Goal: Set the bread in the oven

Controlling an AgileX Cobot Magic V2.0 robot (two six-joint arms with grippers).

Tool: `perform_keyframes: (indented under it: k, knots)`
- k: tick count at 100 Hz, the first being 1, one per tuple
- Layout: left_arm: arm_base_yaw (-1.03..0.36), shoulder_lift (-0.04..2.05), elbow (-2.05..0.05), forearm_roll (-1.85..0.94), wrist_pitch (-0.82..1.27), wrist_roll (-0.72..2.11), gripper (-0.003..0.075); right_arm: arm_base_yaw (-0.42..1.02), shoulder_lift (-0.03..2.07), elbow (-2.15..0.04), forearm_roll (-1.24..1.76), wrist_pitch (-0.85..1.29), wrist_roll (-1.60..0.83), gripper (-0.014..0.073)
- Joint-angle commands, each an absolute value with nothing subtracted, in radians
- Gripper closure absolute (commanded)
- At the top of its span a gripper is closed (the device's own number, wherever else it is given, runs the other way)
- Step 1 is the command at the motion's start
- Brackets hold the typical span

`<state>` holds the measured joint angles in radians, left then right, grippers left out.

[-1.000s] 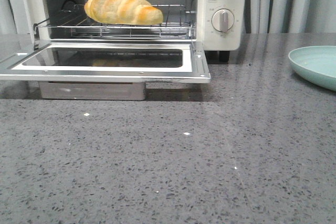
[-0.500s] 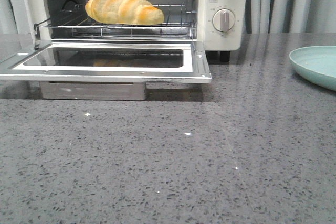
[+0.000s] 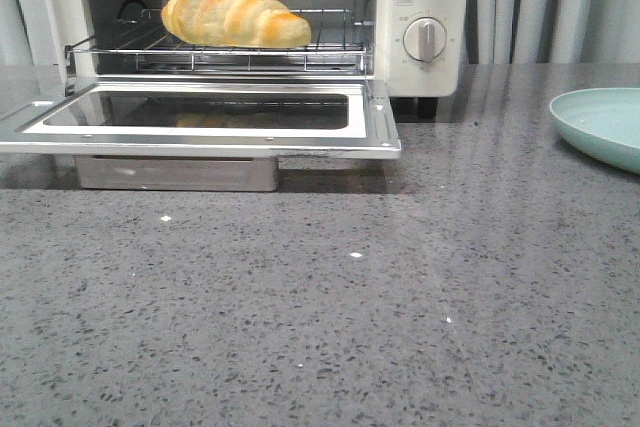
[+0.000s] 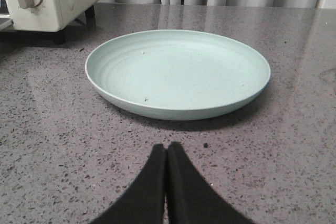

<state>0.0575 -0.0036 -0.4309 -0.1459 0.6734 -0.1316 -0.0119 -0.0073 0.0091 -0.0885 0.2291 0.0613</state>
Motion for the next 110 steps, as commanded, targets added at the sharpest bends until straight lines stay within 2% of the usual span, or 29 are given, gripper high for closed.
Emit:
perform_keyframes:
  k: [1, 58, 110]
  knots:
    - [0.060, -0.029, -0.454, -0.161, 0.596, -0.134, 0.0741, -0.034, -0.028, 0.014, -0.072, 0.162, 0.058, 0.0646]
    - [0.060, -0.029, -0.454, -0.161, 0.596, -0.134, 0.0741, -0.073, -0.028, 0.035, -0.055, 0.298, 0.057, 0.0646]
    - [0.060, -0.029, -0.454, -0.161, 0.596, -0.134, 0.0741, -0.073, -0.028, 0.035, -0.057, 0.318, 0.057, 0.0646]
